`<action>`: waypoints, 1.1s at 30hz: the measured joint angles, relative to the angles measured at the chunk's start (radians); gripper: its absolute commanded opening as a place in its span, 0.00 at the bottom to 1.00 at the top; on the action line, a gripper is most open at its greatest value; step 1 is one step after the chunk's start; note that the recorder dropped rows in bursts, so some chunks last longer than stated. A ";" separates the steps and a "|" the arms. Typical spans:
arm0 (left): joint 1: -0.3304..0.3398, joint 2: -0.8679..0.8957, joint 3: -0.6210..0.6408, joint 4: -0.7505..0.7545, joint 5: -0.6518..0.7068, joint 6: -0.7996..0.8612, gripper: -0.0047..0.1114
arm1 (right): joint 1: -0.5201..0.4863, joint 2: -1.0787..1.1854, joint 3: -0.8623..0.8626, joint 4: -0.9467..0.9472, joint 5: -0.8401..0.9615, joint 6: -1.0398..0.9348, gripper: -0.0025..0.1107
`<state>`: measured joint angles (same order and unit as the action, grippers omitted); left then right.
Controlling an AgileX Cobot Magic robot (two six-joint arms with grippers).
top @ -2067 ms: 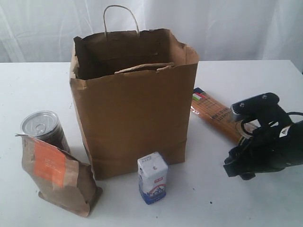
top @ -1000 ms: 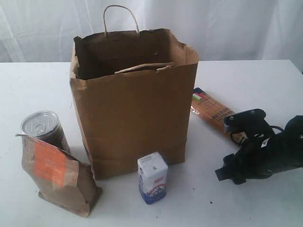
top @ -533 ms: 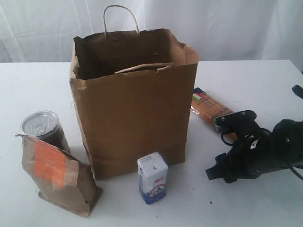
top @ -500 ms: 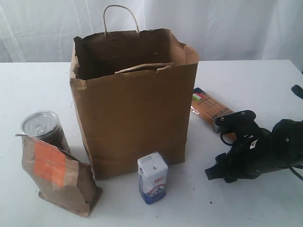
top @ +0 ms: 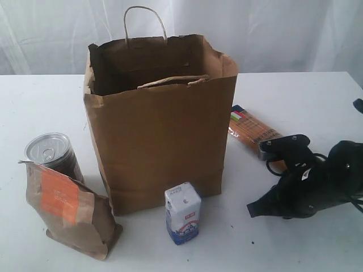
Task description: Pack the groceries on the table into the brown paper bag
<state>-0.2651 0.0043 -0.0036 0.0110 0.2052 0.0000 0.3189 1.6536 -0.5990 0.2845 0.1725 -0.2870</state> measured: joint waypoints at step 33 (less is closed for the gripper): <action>0.000 0.000 0.000 0.000 0.000 0.000 0.04 | 0.000 -0.706 -0.152 -0.001 -0.027 0.006 0.02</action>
<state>-0.2651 0.0043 -0.0036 0.0110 0.2052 0.0000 0.3189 0.9478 -0.7512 0.2831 0.1457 -0.2810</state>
